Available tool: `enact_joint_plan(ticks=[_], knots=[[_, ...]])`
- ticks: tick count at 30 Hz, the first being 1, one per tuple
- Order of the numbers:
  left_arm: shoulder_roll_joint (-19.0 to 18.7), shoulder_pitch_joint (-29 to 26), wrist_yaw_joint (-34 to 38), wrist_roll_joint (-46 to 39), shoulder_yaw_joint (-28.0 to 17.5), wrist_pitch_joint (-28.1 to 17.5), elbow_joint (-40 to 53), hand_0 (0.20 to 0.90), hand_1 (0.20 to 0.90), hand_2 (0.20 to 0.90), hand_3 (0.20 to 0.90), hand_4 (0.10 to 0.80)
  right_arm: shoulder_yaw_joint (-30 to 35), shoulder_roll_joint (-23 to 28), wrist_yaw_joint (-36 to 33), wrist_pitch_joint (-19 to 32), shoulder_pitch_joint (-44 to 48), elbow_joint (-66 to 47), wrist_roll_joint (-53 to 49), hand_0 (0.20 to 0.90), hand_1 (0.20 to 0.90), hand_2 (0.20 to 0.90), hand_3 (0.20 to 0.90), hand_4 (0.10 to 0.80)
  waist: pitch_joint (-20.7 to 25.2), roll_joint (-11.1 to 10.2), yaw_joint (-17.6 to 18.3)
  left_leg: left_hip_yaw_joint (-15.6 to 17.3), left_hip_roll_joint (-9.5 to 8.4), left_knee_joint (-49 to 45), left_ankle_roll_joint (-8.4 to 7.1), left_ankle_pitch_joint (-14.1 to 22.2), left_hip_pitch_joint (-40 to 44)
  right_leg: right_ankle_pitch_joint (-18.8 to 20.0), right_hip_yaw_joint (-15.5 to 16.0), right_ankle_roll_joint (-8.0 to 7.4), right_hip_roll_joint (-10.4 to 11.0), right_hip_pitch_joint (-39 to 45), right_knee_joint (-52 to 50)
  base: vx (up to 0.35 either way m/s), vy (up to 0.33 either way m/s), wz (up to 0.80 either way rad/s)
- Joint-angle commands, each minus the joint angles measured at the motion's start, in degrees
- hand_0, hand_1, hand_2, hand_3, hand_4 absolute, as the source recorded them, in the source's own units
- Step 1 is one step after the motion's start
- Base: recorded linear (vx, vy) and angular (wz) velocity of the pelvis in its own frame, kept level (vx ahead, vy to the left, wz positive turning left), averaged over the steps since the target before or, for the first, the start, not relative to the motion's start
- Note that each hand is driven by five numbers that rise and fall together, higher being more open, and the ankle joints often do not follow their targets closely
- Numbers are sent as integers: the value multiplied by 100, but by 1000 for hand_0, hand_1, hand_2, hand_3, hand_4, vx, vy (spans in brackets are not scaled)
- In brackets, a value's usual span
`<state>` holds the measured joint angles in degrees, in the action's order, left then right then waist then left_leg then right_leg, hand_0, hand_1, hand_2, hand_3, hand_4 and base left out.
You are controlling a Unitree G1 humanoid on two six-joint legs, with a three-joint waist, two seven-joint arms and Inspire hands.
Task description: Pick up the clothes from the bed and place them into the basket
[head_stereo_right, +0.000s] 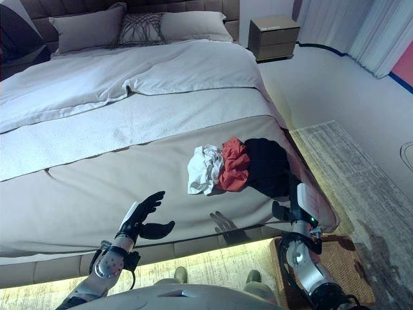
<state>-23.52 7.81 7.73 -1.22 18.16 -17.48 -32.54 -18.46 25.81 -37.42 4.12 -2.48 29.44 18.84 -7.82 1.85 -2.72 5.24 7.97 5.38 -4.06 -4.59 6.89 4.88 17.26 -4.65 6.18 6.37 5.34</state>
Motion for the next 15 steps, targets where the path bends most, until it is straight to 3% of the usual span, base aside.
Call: enact_joint_plan(ticks=[1, 5, 8, 10, 12, 13, 15], knots=[[-346, -805, -12, -225, 146, -323, 252, 900, 900, 900, 900, 800, 246, 402, -290, 216, 1407, -5, -373, 900, 900, 900, 900, 800, -148, -282, -163, -154, -161, -469, 106, 827, 113, -565, -671, -149, 393, 279, -301, -27, 99, -7], [-317, -921, -26, -272, 191, -372, 161, 900, 900, 900, 900, 800, 252, 657, -111, 206, 1958, 132, -504, 900, 900, 900, 900, 800, -286, -316, -223, -195, -212, -1176, 105, 1074, -170, -574, -768, -121, 483, 175, -522, 9, 122, -9], [-275, -917, -81, -272, 166, -335, 112, 900, 900, 900, 900, 800, 233, 740, 69, 219, 2271, 304, -613, 900, 900, 900, 900, 800, -344, -317, -289, -236, -288, -1436, 199, 1237, -251, -656, -834, -151, 561, 108, -822, 112, 157, -14], [-276, -830, -210, -289, 67, -298, -6, 900, 900, 900, 900, 800, 265, 688, 307, 131, 2327, 457, -773, 900, 900, 900, 900, 800, -318, -285, -338, -320, -400, -1360, 397, 1301, -177, -946, -862, -180, 546, -7, -1616, 193, 131, -8], [-336, -783, -296, -283, 36, -233, 27, 900, 900, 900, 900, 800, 300, 669, 347, 175, 2304, 535, -826, 900, 900, 900, 900, 800, -316, -316, -340, -362, -505, -1366, 503, 1338, -176, -899, -888, -231, 518, -280, -2167, 145, 10, -6], [-463, -744, -357, -250, 104, -226, 54, 900, 900, 900, 900, 800, 332, 736, 491, 153, 2350, 647, -964, 900, 900, 900, 900, 800, -405, -368, -325, -467, -592, -1490, 557, 1400, -190, -543, -1032, -294, 514, -726, -2609, 147, -126, -7], [-662, -934, -412, -466, 218, -213, 178, 900, 900, 900, 900, 800, 241, 819, 564, -1, 2805, 1037, -1138, 900, 900, 900, 900, 800, -556, -427, -346, -591, -594, -1625, 529, 1476, -273, -352, -1161, -294, 570, -990, -2240, 106, -239, 1]])
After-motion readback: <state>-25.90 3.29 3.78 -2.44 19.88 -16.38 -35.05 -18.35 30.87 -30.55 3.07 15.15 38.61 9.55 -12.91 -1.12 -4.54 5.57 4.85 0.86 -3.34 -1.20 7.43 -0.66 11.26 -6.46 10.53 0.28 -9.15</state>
